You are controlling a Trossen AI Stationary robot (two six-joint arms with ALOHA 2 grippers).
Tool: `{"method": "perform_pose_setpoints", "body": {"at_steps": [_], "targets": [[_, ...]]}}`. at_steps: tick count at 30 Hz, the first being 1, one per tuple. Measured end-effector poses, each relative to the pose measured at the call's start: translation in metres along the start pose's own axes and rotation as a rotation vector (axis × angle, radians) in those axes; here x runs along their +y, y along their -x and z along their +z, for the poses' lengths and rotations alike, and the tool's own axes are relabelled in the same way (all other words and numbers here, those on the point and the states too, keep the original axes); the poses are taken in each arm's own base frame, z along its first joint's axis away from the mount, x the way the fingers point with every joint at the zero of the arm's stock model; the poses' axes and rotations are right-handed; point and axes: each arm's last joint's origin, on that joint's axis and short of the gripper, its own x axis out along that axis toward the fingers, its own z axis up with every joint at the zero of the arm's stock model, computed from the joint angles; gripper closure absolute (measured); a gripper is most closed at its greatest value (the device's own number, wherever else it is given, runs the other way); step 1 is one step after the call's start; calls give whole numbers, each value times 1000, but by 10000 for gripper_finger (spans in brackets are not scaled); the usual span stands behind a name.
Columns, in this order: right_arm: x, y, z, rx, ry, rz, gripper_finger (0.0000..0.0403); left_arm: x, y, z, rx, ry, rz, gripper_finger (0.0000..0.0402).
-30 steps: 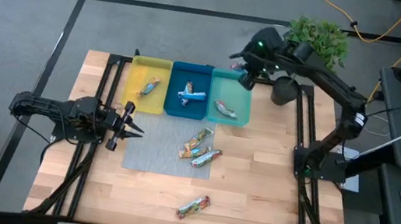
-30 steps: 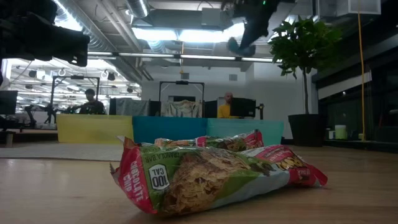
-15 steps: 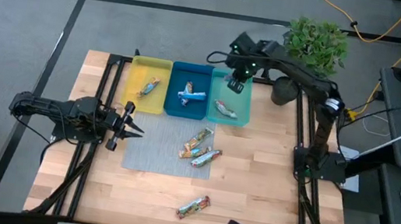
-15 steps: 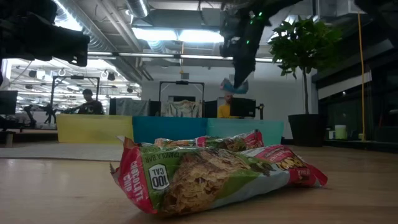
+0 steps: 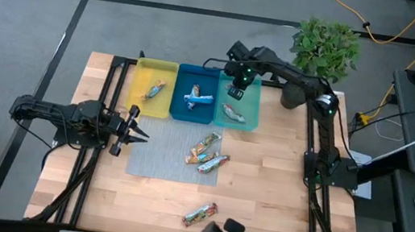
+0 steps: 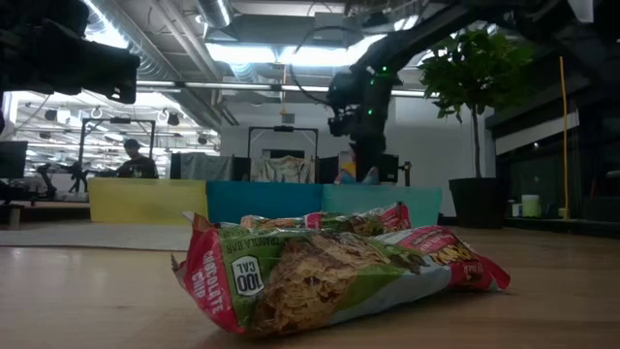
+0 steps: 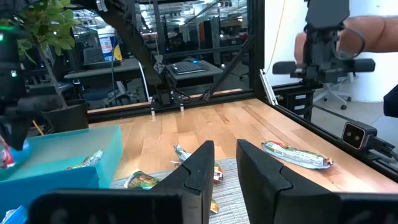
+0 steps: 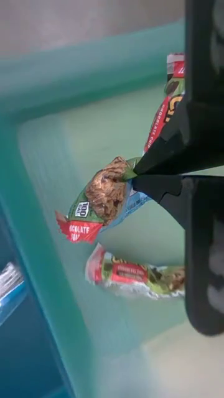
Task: Pick and place Granola Bars by type
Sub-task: Put the red granola bar into the light blue bin
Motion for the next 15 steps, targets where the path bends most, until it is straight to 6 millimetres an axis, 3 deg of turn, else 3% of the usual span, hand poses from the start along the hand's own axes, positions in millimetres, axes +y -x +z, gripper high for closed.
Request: {"method": "perform_pose_setpoints", "body": {"at_steps": [10,15], "targets": [[-2,-17,1,27,1,11,394,0,0,0,0,0,0,342],[-2,-17,1,28,0,12,364,0,0,0,0,0,0,338]]}}
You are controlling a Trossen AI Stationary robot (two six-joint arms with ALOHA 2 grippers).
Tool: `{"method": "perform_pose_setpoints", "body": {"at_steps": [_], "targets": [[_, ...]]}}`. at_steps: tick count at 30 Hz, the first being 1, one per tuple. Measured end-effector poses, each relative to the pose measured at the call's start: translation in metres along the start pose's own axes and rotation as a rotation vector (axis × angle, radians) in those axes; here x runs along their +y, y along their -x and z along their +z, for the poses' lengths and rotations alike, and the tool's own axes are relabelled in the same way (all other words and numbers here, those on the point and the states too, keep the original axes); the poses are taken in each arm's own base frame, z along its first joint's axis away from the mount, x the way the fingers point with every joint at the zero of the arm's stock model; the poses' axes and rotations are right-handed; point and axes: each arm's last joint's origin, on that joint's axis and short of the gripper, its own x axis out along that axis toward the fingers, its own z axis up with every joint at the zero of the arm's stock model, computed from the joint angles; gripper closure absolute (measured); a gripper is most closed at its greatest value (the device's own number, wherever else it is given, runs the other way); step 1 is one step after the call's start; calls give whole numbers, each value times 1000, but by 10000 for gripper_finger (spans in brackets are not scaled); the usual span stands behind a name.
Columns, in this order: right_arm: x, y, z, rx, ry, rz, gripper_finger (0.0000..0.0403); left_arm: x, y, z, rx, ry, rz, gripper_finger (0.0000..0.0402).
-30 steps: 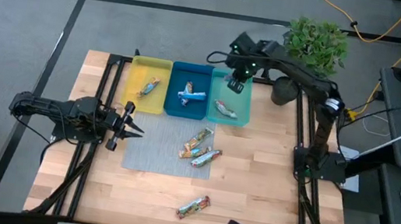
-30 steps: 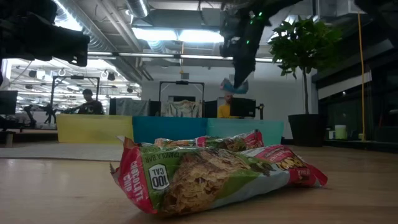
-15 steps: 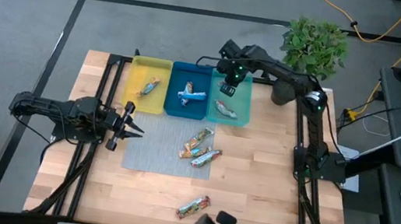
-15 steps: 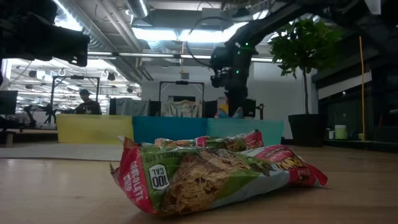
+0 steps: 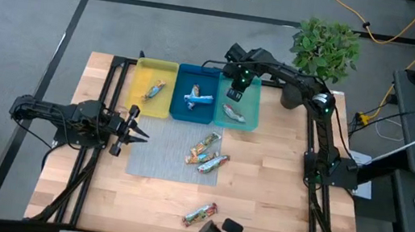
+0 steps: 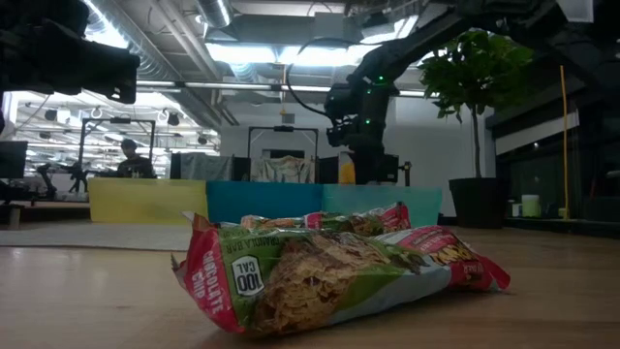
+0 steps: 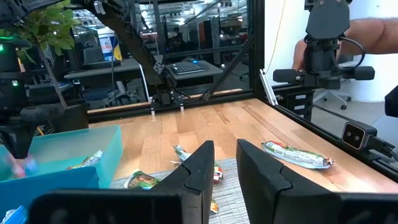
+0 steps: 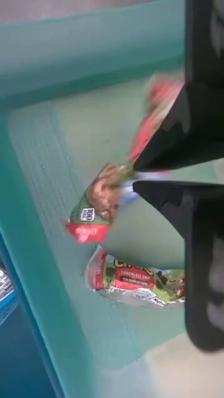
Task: Pick and place Granola Bars by type
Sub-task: Put the red granola bar into the light blue bin
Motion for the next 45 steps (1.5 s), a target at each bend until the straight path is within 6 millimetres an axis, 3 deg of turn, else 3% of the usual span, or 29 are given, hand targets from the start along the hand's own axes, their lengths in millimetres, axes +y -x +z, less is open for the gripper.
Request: {"method": "perform_pose_setpoints", "body": {"at_steps": [10,19,25,32,45], "targets": [[12,4,-2,38,-20,15,268,0,0,0,0,0,0,344],[65,43,2,-11,61,-21,272,0,0,0,0,0,0,340],[125,67,2,-55,99,5,285,0,0,0,0,0,0,345],[214,73,-9,-49,277,42,295,0,0,0,0,0,0,340],[341,87,-73,36,472,-21,304,0,0,0,0,0,0,344]]}}
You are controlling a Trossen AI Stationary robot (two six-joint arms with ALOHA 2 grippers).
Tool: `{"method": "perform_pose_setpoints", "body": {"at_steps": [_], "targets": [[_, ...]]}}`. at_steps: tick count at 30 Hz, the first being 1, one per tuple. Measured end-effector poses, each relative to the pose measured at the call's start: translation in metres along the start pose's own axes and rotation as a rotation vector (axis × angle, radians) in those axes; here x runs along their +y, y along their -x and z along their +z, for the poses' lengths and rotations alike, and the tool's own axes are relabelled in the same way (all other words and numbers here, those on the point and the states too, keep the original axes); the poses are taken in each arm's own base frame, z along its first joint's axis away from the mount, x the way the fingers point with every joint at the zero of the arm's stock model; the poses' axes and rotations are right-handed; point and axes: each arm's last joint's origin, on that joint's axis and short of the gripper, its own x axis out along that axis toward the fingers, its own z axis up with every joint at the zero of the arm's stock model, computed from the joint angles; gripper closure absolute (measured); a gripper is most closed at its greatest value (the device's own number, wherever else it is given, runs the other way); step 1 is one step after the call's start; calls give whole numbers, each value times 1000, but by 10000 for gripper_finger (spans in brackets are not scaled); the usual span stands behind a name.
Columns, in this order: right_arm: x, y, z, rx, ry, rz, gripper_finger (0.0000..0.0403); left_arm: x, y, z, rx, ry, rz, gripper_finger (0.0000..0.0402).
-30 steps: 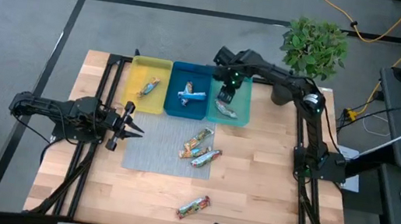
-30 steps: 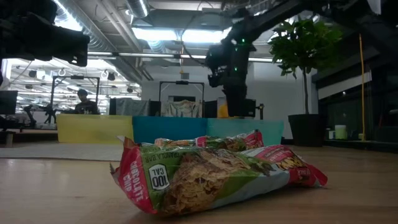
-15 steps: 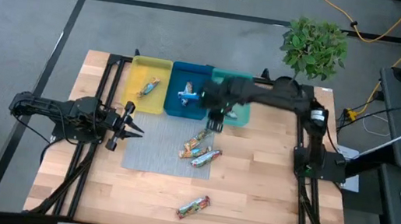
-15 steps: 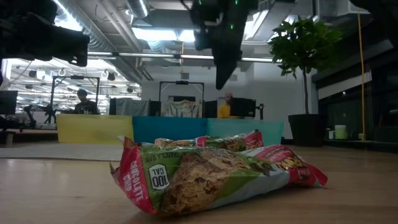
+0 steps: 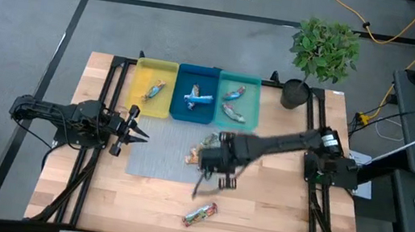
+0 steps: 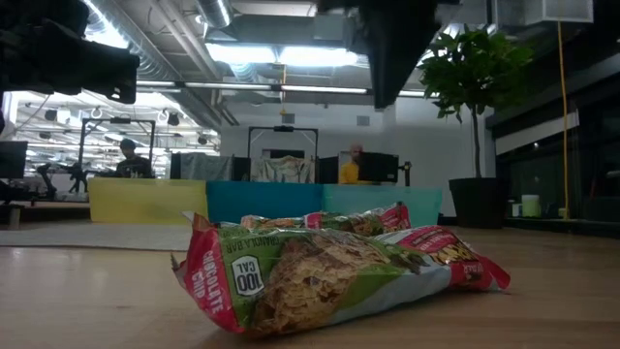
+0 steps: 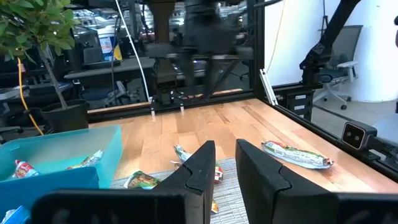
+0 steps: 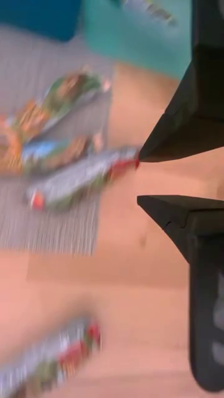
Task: Pick and place Granola Bars by type
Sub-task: Put the red granola bar into the light blue bin
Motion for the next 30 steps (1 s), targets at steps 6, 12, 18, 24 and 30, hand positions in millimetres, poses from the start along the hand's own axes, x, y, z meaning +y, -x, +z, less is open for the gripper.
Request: {"method": "perform_pose_setpoints", "body": {"at_steps": [6,12,18,24,30], "targets": [[31,5,6,-117,120,22,304,0,0,0,0,0,0,339],[32,5,10,-155,138,23,298,0,0,0,0,0,0,342],[29,-25,3,-110,112,16,256,0,0,0,0,0,0,344],[21,-67,-12,-34,88,-31,191,0,0,0,0,0,0,338],[13,-79,-17,-8,77,-50,146,0,0,0,0,0,0,343]]}}
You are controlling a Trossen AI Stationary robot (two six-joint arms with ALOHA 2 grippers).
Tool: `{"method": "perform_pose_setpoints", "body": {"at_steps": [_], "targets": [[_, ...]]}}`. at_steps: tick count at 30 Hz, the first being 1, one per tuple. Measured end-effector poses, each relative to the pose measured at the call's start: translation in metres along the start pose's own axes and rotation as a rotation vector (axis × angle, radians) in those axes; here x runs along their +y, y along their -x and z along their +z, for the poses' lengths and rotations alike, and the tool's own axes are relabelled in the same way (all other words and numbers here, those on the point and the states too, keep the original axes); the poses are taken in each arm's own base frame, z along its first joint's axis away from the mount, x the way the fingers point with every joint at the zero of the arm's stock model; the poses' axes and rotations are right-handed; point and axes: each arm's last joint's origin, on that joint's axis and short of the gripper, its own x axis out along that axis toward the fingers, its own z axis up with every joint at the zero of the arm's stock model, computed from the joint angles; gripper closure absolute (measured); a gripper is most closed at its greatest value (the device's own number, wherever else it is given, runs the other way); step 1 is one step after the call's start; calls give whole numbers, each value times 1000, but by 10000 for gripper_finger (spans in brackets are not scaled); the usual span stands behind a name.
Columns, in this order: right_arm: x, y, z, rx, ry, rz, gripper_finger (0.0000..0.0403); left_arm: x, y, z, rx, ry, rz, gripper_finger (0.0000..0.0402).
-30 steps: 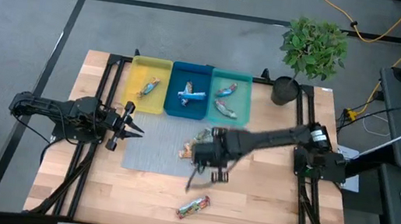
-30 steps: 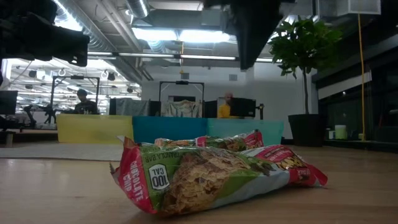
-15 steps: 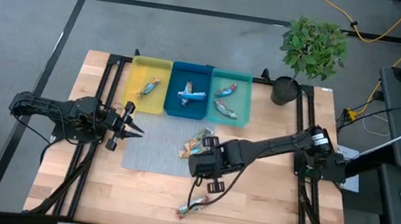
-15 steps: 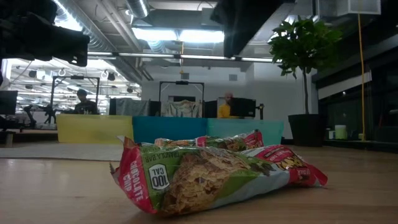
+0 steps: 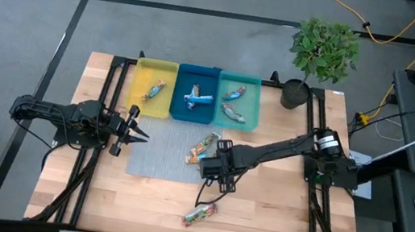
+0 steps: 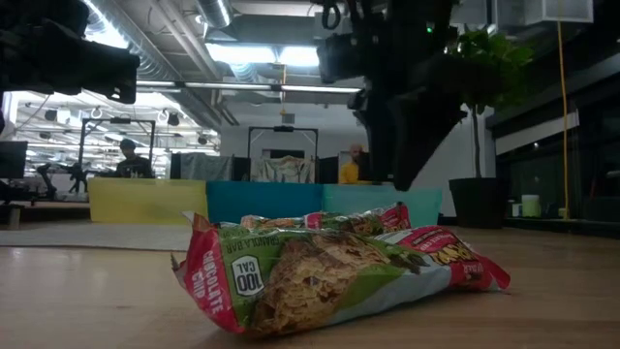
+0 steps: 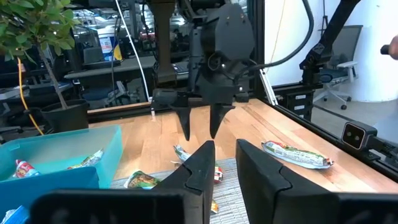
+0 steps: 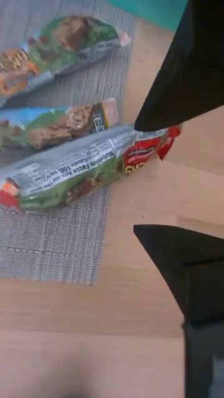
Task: Pick and place Granola Bars by type
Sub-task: Put the red granola bar into the light blue bin
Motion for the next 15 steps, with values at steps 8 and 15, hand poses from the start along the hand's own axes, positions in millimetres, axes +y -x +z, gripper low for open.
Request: {"method": "perform_pose_setpoints", "body": {"at_steps": [8,15], "targets": [[-10,-18,-4,-22,-17,-4,141,0,0,0,0,0,0,341],[-22,-35,-12,-11,-35,-9,141,0,0,0,0,0,0,340]]}}
